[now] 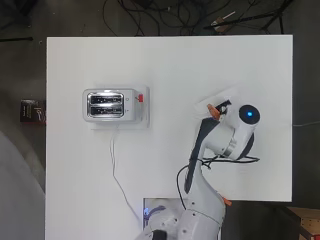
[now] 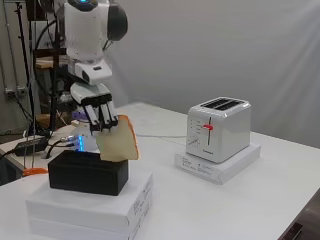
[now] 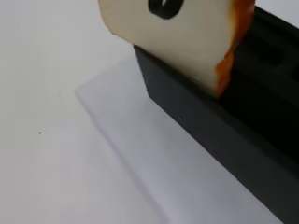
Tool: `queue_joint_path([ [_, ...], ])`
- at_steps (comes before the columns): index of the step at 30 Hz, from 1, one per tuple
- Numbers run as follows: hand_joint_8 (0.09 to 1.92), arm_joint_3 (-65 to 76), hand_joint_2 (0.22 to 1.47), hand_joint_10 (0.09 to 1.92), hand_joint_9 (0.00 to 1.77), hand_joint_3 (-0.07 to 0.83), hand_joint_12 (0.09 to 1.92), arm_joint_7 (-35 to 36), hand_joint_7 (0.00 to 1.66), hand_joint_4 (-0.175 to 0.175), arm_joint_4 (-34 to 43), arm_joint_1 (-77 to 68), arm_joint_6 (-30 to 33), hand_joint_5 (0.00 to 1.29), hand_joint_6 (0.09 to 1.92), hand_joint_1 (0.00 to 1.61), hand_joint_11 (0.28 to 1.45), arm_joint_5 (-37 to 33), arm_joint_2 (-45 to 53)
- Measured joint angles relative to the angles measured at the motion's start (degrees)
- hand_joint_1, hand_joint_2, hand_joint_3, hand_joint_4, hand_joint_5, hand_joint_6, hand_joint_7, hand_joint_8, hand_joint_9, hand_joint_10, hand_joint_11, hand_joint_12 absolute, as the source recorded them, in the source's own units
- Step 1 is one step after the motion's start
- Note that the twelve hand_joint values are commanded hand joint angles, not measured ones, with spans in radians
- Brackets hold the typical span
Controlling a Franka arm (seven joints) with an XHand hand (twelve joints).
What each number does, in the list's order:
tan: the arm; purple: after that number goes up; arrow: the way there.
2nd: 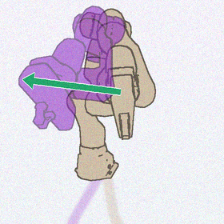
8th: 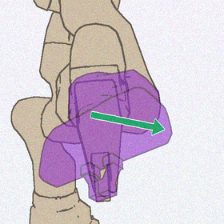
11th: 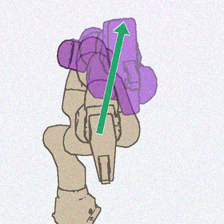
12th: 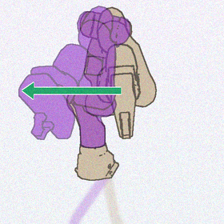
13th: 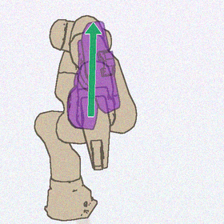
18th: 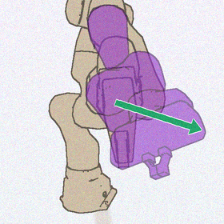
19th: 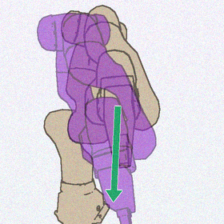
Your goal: Teleoperate dual arm-hand system to toast a bread
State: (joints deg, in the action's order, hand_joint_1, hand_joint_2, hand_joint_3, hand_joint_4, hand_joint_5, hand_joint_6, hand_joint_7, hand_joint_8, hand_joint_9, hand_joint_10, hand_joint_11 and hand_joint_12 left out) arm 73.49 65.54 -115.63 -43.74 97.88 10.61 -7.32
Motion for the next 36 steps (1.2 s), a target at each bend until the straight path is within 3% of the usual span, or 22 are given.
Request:
queue_joint_path([
  [3,0.84,6.1,1.14,0.09,1.48,0.0,0.8,0.2,1.14,-0.175,-0.8,-13.3,1.1,0.75,1.2,1.25,0.64,1.1,-2.7],
  [6,0.86,1.5,1.15,0.09,1.48,0.001,0.69,-0.1,1.12,-0.175,-0.8,-16.5,1.4,0.73,1.26,1.24,0.66,2.8,-7.8],
  [11,0.9,-17.2,1.16,0.09,1.45,0.001,0.44,-1.2,1.09,-0.175,0.2,-2.1,0.6,0.71,1.29,1.23,0.7,5.5,-14.1],
  [15,0.88,-24.2,1.16,0.09,1.43,0.0,0.31,1.7,1.11,-0.175,1.6,6.0,-0.8,0.71,1.27,1.24,0.73,5.3,-15.6],
  [27,0.76,-44.5,1.14,0.09,1.45,0.0,0.27,7.3,1.17,-0.175,3.0,4.5,-0.8,0.74,1.23,1.25,0.78,-1.8,-9.0],
  [32,0.8,-46.2,1.14,0.09,1.46,0.0,0.28,8.2,1.15,-0.175,11.5,6.4,-5.0,0.74,1.22,1.25,0.78,-5.0,0.3],
  [36,0.88,-44.2,1.16,0.09,1.46,0.001,0.27,5.3,1.11,-0.175,17.0,0.2,-7.0,0.71,1.25,1.24,0.77,-2.1,5.9],
])
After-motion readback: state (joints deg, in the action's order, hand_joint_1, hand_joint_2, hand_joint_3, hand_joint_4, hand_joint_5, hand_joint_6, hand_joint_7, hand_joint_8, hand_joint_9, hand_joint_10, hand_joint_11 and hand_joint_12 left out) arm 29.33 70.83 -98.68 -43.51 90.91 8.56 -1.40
